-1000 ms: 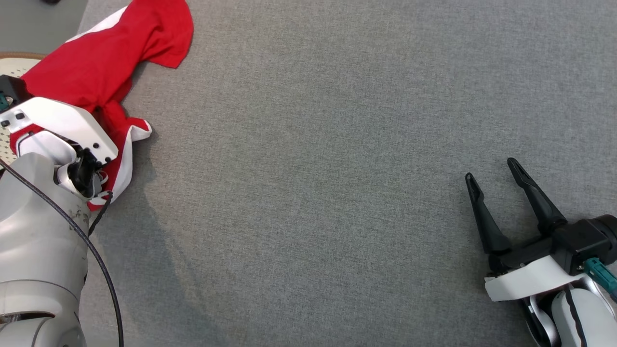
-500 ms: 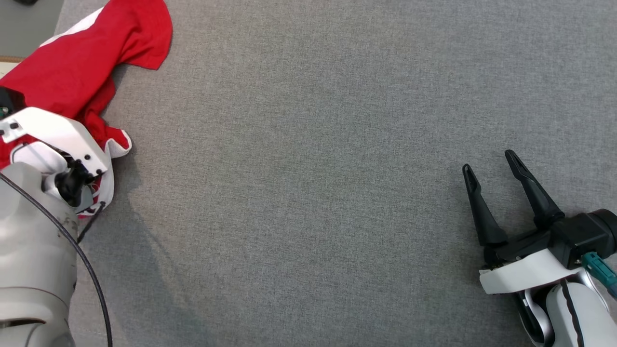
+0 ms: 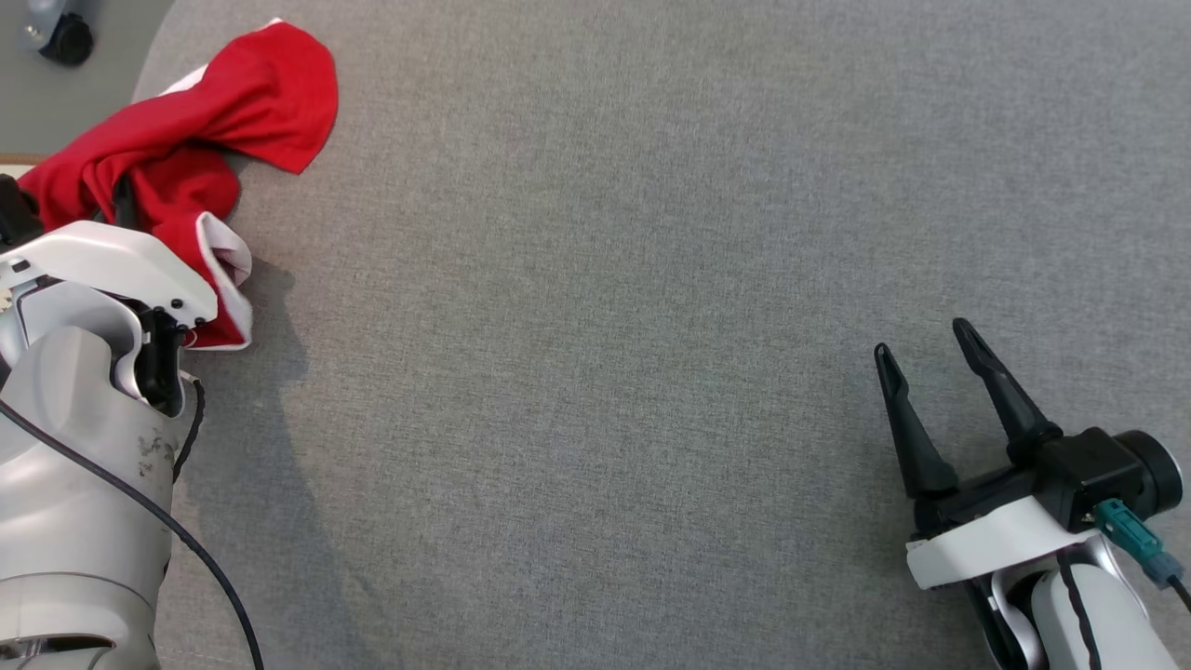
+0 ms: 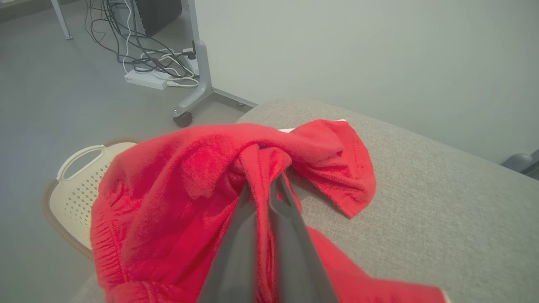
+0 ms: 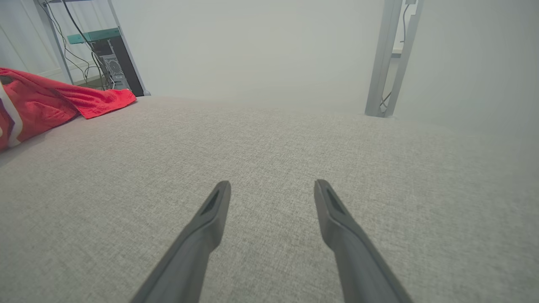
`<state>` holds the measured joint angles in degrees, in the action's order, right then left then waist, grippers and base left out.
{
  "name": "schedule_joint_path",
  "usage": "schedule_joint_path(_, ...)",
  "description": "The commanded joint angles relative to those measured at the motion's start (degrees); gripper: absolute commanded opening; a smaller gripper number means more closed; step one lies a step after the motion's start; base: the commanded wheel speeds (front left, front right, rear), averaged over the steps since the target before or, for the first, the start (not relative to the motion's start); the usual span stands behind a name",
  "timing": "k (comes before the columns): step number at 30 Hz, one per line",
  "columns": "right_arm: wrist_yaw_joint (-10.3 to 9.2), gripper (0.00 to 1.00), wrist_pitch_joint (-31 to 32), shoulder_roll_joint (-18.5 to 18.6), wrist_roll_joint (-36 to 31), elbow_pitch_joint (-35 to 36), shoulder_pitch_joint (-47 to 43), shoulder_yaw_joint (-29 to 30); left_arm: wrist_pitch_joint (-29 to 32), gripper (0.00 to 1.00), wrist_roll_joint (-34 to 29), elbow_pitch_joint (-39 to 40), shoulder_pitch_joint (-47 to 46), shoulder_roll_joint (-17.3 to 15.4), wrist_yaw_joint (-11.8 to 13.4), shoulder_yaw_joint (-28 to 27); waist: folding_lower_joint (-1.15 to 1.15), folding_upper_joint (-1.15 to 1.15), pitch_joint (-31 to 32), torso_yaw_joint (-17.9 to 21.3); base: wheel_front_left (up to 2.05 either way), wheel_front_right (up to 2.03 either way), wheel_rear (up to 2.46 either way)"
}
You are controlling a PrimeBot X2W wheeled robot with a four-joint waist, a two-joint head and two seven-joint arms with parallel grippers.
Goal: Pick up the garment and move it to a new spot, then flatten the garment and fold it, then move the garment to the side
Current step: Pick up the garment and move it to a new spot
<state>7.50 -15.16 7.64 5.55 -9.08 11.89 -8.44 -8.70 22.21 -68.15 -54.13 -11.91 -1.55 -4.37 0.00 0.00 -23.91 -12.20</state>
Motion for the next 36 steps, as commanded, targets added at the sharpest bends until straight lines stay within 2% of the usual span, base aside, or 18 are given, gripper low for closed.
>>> schedule_joint_path(1, -0.02, 1.00, 0.0, 0.0, 0.2, -0.2, -0.7, 0.0, -1.9, 0.00, -0.3, 0.6, 0.8, 0.1, -0.6, 0.3, 0.00, 0.00, 1.4, 0.2, 0.00, 0.00, 0.00)
schedule_joint_path(8, -0.02, 1.00, 0.0, -2.2, 0.8, -0.9, -2.4, 0.3, -6.1, 0.00, -2.0, 5.4, 1.4, 0.9, -2.2, 2.4, 0.00, 0.00, 6.4, 2.1, 0.00, 0.00, 0.00)
schedule_joint_path(15, -0.02, 1.00, 0.0, -3.8, 1.1, -1.4, -5.6, 1.2, -6.2, 0.00, -2.6, 13.5, 4.5, 2.7, -4.0, 4.7, 0.00, 0.00, 11.4, 5.8, 0.00, 0.00, 0.00)
schedule_joint_path(25, -0.02, 1.00, 0.0, -4.6, 1.6, -0.8, -7.5, 2.1, 0.6, 0.00, -2.4, 27.2, 8.2, 4.7, -5.0, 8.9, 0.00, 0.00, 14.8, 12.3, 0.00, 0.00, 0.00)
schedule_joint_path(32, -0.02, 1.00, 0.0, -4.6, 2.8, -0.5, -7.0, 2.1, 6.7, 0.00, -2.5, 37.4, 12.6, 5.7, -3.9, 11.5, 0.00, 0.00, 15.1, 18.8, 0.00, 0.00, 0.00)
schedule_joint_path(36, -0.02, 1.00, 0.0, -4.6, 3.3, -0.3, -7.1, 2.5, 8.8, 0.00, -3.1, 40.8, 14.0, 6.1, -3.5, 13.1, 0.00, 0.00, 14.7, 21.1, 0.00, 0.00, 0.00)
